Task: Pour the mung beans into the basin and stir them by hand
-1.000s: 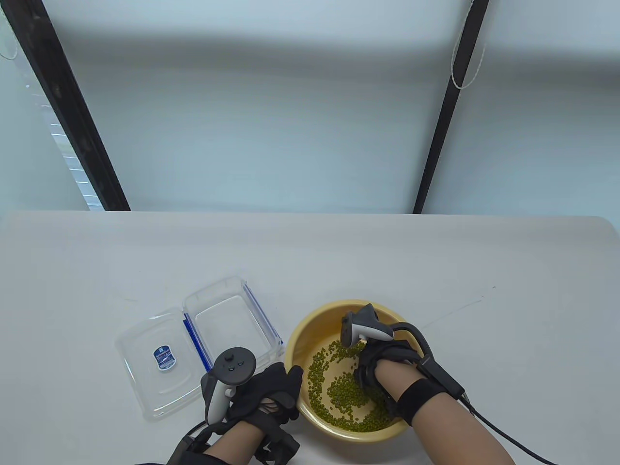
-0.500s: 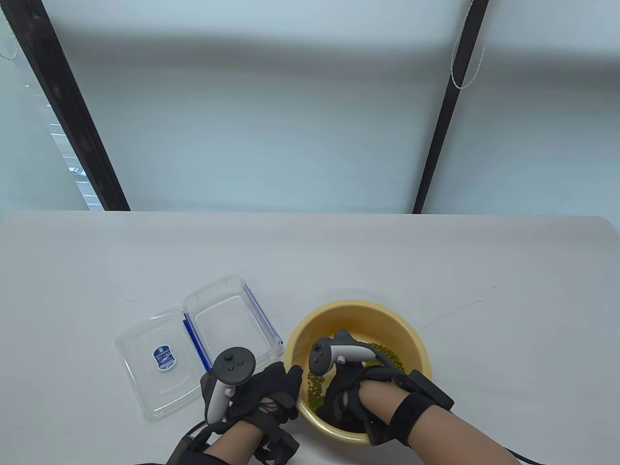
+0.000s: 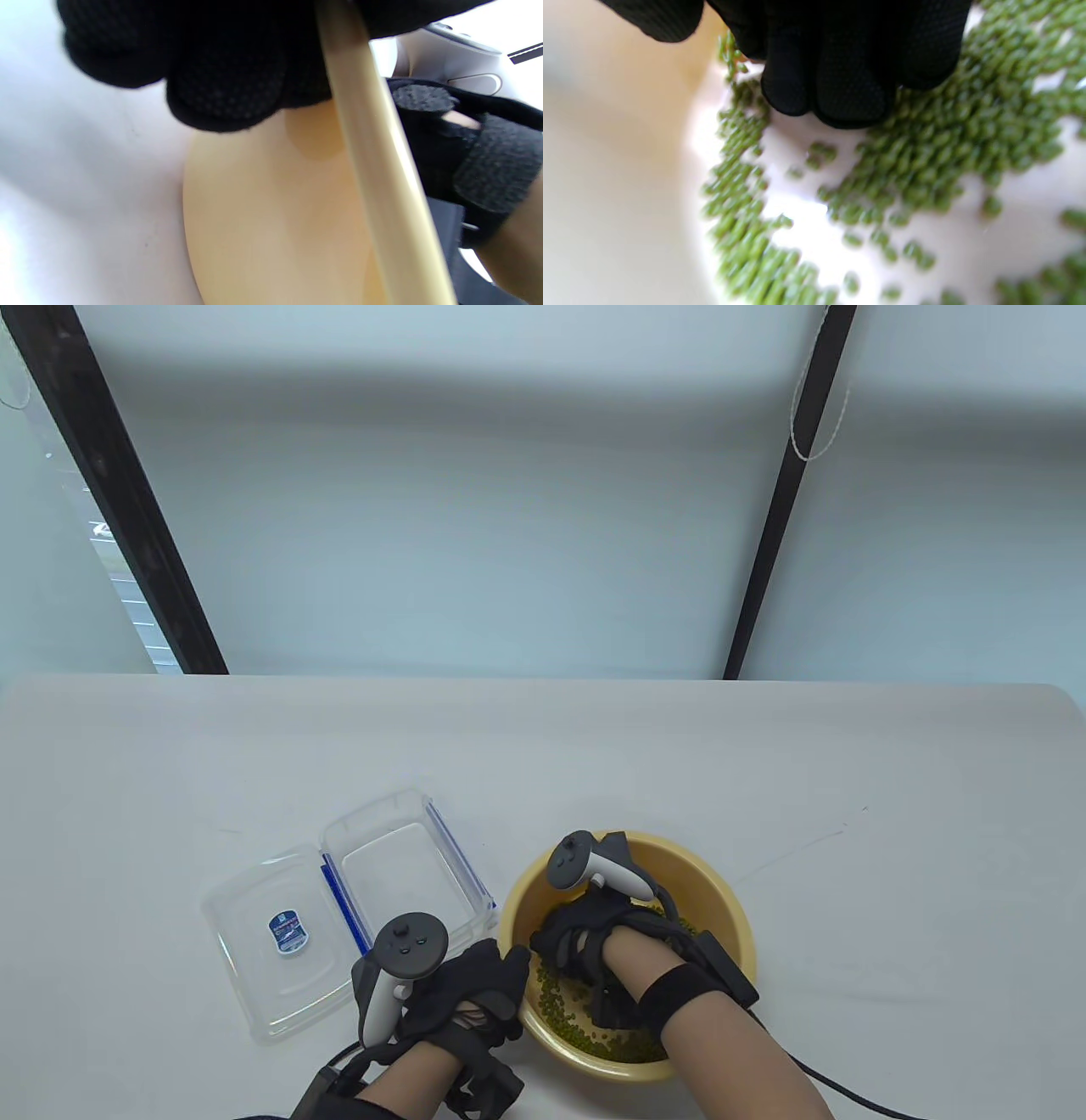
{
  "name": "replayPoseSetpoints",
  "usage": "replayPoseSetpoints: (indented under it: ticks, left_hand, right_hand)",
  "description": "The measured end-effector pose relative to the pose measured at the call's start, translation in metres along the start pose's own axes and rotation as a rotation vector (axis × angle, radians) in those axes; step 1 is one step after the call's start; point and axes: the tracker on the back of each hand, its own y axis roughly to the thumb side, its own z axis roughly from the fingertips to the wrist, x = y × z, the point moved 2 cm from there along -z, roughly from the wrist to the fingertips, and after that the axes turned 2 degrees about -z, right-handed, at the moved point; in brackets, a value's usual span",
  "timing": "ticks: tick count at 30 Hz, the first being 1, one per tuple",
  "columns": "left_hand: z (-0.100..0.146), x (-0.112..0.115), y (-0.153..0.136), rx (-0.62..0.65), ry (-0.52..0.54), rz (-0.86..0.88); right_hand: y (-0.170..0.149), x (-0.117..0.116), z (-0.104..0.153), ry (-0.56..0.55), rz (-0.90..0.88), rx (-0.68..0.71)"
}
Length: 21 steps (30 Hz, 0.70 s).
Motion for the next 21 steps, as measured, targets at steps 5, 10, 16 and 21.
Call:
replayPoseSetpoints:
  ticks: [5,10,16,21]
  left_hand:
    - [0.0,0.0,0.0,0.001,0.0,-0.001]
    - [0.0,0.0,0.0,0.0,-0.003,0.002]
    - [0.001,0.0,0.0,-0.003,-0.002,0.008]
    - [0.001,0.0,-0.001,-0.003,-0.001,0.008]
  right_hand:
    - [-0.029,0.019,0.003,-0.16,0.173,-0.171]
    - [-0.056,0.025,0.012,-0.122,0.251,-0.236]
    - [-0.055,0.005,0.027,0.058,0.398,-0.247]
    - [-0.044,-0.023,0.035,0.252,0.422,-0.178]
